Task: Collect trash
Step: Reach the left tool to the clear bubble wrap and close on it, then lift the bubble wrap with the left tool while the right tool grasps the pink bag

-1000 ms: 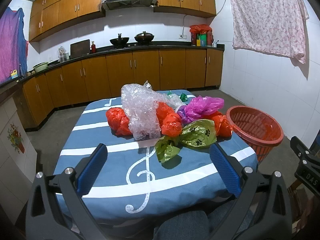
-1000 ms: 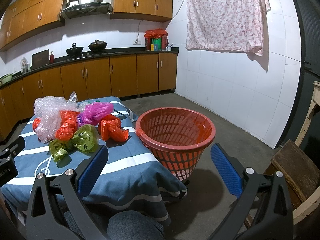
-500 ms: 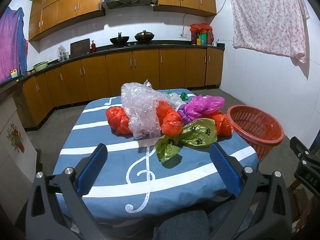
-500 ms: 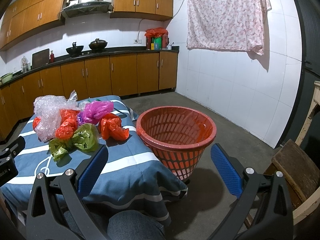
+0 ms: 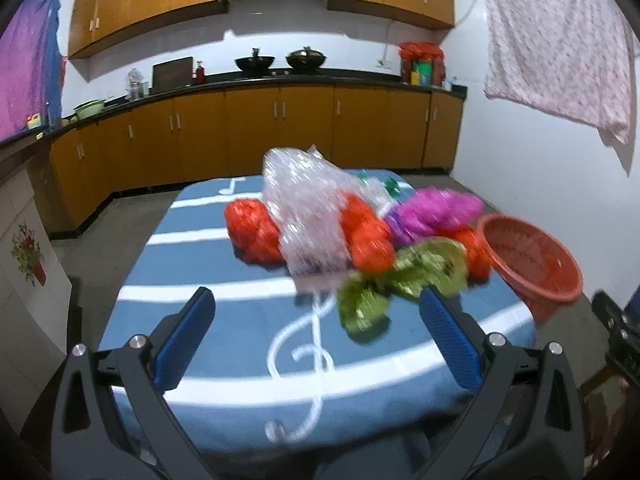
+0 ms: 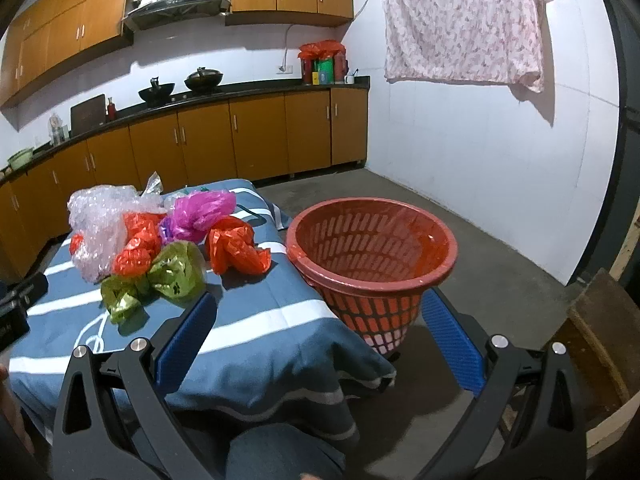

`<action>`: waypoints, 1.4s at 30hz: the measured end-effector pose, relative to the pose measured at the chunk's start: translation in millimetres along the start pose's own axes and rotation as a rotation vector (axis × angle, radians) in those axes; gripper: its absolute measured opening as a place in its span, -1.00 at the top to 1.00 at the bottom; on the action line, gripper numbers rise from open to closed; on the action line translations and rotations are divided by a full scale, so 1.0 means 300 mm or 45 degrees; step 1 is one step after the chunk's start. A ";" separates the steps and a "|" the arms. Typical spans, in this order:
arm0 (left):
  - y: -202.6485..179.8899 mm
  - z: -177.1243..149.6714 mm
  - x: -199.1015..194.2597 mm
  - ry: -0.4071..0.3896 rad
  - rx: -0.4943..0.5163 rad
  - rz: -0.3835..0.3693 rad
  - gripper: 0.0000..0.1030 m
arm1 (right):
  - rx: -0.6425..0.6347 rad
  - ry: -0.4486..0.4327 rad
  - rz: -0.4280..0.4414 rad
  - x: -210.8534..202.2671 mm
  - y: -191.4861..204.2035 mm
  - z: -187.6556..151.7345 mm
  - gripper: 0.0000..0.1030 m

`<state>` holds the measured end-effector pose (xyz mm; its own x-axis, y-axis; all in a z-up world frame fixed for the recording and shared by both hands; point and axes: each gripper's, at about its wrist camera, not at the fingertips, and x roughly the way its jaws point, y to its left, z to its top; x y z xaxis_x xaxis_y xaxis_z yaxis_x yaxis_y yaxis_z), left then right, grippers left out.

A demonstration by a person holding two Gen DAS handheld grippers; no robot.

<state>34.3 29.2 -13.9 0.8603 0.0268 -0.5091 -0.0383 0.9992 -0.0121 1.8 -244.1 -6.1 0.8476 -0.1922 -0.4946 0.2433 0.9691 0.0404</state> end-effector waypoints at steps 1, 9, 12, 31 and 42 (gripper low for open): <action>0.013 0.022 0.012 -0.019 -0.011 0.016 -0.92 | 0.008 0.002 0.007 0.010 0.001 0.007 -0.97; 0.091 0.209 0.151 -0.061 -0.130 0.037 -0.91 | -0.030 -0.020 0.015 0.073 0.058 0.059 -0.97; 0.097 0.273 0.237 -0.026 -0.144 0.033 -0.71 | -0.048 -0.021 0.016 0.095 0.079 0.069 -0.97; 0.126 0.314 0.451 0.148 -0.131 -0.090 0.65 | -0.151 -0.023 0.015 0.171 0.178 0.104 -0.97; 0.191 0.381 0.303 -0.031 -0.146 -0.080 0.75 | -0.151 -0.082 0.063 0.184 0.211 0.188 -0.97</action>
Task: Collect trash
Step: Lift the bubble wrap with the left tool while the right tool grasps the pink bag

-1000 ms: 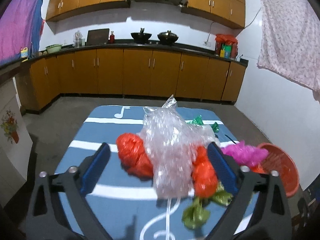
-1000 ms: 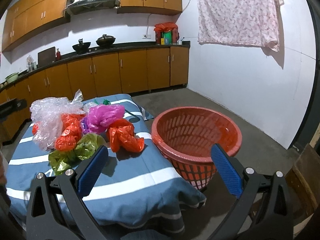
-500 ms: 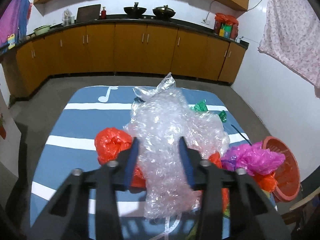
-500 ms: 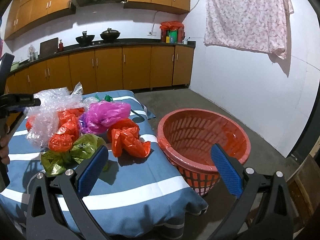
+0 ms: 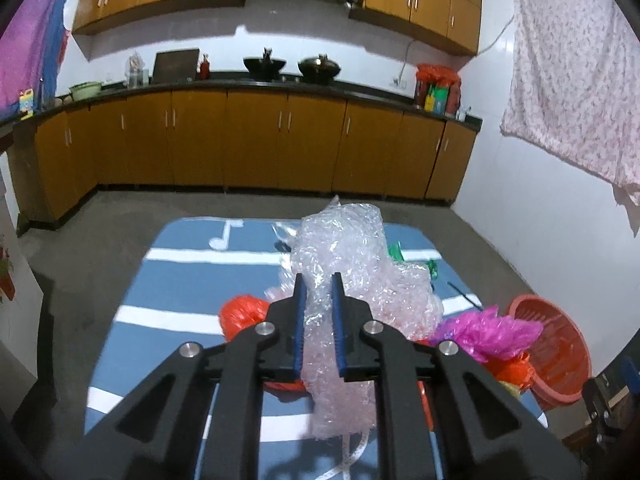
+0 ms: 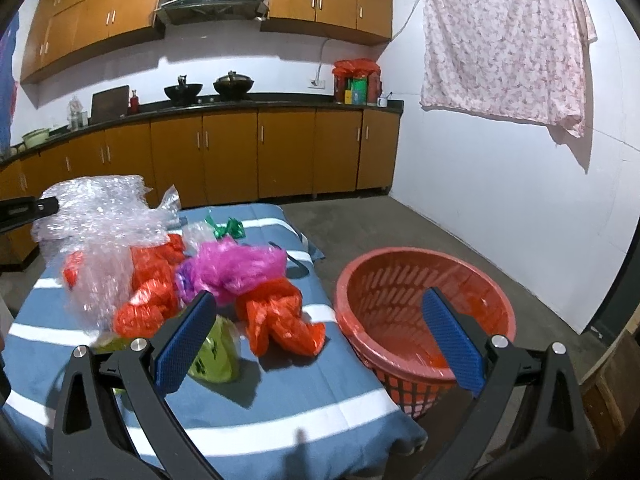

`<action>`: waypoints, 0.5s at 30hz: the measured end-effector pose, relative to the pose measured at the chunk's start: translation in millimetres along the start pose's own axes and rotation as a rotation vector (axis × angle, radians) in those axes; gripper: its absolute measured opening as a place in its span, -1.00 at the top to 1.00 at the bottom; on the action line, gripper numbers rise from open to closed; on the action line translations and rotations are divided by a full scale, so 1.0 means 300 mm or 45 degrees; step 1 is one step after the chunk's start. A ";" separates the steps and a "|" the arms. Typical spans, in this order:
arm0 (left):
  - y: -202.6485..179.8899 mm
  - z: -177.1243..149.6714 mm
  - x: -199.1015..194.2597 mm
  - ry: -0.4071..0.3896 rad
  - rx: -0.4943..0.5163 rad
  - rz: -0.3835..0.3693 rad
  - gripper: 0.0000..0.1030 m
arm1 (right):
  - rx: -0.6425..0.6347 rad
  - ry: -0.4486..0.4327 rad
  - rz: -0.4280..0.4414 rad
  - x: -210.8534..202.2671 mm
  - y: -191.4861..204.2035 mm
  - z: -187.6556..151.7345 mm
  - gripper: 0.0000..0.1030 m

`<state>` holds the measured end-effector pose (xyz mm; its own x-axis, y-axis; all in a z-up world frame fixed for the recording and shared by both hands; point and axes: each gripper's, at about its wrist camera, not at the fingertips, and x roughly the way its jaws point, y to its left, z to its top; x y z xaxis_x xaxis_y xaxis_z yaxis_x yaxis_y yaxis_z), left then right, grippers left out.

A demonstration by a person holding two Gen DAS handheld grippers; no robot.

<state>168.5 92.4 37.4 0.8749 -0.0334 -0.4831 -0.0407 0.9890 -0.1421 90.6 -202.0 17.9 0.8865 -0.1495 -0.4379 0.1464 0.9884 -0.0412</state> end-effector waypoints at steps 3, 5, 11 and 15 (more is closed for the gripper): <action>0.018 0.026 -0.046 -0.049 -0.012 0.019 0.75 | 0.015 -0.002 0.054 0.033 0.010 0.037 -0.94; 0.030 0.037 -0.072 -0.079 -0.018 0.034 0.76 | 0.025 0.013 0.097 0.066 0.021 0.057 -0.82; 0.075 0.073 -0.143 -0.148 -0.043 0.076 0.76 | 0.046 0.120 0.179 0.235 0.052 0.100 -0.57; 0.099 0.083 -0.165 -0.168 -0.052 0.106 0.76 | 0.069 0.183 0.201 0.310 0.044 0.098 -0.57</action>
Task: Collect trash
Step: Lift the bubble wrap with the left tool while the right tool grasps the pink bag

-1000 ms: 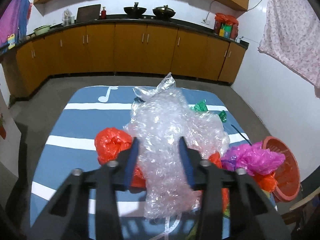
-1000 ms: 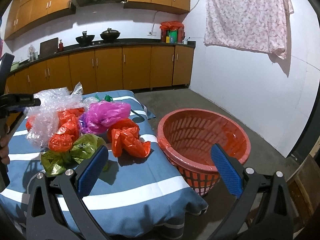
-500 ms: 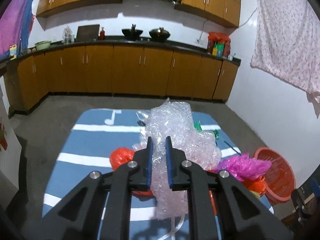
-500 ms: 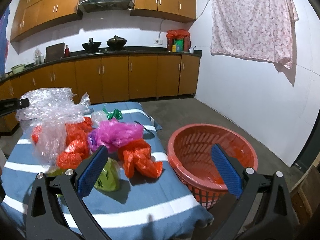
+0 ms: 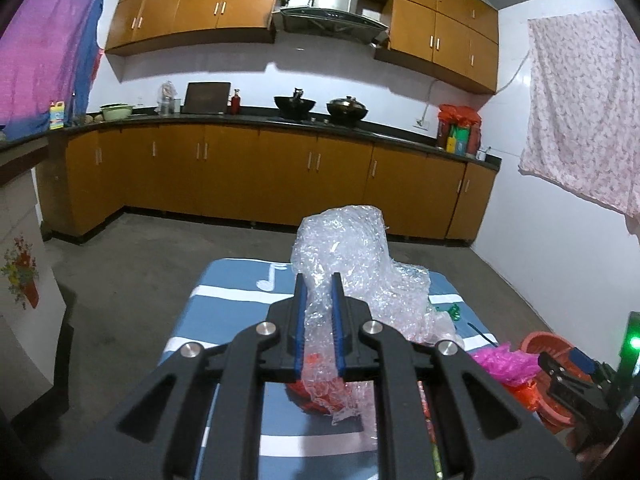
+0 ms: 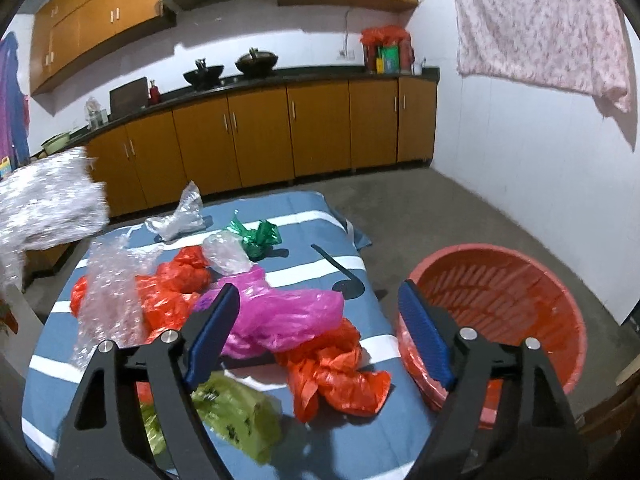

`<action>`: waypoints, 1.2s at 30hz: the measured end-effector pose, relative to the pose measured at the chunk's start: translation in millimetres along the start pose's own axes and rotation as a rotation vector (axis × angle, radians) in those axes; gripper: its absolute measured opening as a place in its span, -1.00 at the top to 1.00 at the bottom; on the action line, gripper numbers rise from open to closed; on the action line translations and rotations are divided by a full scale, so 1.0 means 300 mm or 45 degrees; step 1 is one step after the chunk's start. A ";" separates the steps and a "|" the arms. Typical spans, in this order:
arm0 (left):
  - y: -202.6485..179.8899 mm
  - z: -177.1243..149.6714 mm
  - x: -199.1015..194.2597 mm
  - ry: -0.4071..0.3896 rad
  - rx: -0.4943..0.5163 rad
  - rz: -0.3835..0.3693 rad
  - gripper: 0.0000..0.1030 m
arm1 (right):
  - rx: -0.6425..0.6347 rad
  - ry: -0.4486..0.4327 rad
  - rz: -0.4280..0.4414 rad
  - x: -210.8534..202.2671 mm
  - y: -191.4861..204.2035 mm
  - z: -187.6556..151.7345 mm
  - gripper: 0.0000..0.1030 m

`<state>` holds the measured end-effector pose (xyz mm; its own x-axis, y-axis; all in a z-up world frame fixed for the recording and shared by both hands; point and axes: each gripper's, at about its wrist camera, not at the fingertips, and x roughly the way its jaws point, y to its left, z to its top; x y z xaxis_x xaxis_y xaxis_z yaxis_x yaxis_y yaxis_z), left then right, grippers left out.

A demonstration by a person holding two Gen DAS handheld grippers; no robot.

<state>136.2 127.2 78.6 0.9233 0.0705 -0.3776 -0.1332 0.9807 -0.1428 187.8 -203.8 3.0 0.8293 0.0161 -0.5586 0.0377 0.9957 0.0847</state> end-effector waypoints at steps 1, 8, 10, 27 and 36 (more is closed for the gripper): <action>0.004 0.002 0.000 0.000 -0.002 0.005 0.76 | 0.002 0.017 0.011 0.015 -0.004 0.001 -0.57; 0.022 -0.003 0.010 0.006 -0.007 0.032 0.76 | 0.003 0.176 0.160 0.101 -0.009 -0.028 0.46; 0.019 -0.007 0.010 0.007 -0.003 0.035 0.76 | 0.009 0.173 0.191 0.098 -0.012 -0.033 0.78; 0.027 -0.026 0.016 -0.004 0.009 0.030 0.77 | 0.050 0.038 0.157 0.044 -0.014 0.034 -0.35; 0.031 -0.028 0.016 -0.001 0.009 0.029 0.77 | 0.120 0.188 0.160 0.186 0.002 0.051 -0.47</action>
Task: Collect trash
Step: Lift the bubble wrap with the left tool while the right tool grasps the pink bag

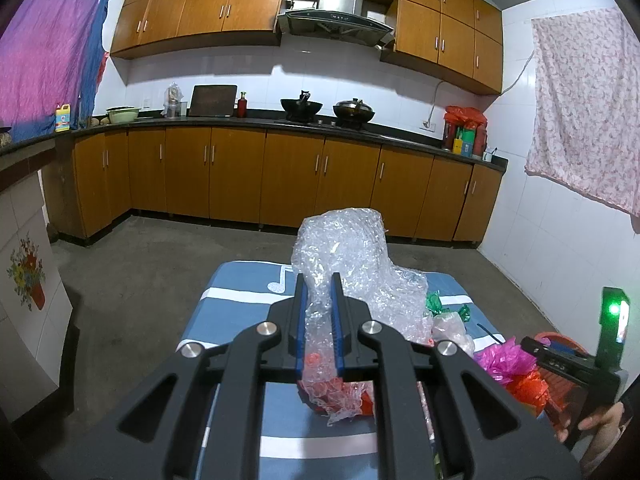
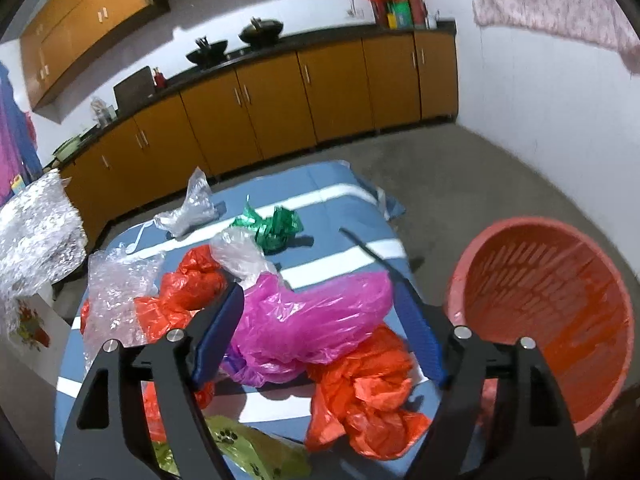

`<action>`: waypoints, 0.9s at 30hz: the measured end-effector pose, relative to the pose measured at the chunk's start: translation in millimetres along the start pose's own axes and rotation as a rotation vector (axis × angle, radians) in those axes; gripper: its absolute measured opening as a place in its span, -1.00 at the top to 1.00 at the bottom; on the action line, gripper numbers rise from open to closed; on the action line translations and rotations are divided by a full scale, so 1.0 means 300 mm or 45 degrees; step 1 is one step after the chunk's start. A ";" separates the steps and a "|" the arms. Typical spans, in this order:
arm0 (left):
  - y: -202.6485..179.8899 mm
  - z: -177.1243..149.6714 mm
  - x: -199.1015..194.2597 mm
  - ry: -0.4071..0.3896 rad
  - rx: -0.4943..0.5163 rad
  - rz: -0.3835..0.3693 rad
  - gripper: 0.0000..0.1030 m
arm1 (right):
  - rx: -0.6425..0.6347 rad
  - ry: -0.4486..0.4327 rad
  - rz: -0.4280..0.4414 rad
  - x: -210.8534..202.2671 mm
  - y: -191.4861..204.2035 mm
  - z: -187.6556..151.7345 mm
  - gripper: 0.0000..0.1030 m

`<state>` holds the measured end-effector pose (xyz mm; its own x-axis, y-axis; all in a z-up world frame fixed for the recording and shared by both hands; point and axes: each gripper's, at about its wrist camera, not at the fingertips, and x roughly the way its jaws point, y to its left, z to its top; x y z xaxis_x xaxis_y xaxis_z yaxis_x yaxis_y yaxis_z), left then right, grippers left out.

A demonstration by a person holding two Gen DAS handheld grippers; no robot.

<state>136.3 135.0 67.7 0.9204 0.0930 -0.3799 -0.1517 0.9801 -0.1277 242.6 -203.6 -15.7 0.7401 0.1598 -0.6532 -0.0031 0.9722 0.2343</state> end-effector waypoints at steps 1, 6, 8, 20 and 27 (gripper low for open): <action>0.000 0.000 0.001 0.002 0.000 -0.002 0.77 | 0.000 0.008 0.011 0.007 -0.002 -0.005 -0.22; -0.004 -0.003 -0.001 -0.002 0.011 -0.009 0.77 | 0.012 0.015 0.083 0.011 -0.014 -0.012 0.80; -0.002 -0.005 0.001 -0.001 0.012 -0.012 0.77 | 0.007 0.000 0.094 -0.001 -0.012 -0.007 0.85; -0.025 0.008 -0.010 -0.010 0.034 -0.042 0.77 | -0.021 -0.251 0.099 -0.192 0.019 0.075 0.88; -0.087 0.021 -0.019 -0.020 0.061 -0.097 0.78 | -0.001 -0.365 0.039 -0.294 -0.033 0.112 0.88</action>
<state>137.4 109.9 79.0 0.9342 0.0199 -0.3561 -0.0637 0.9917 -0.1115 199.9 -232.9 63.9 0.8995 0.1343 -0.4158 -0.0289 0.9678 0.2500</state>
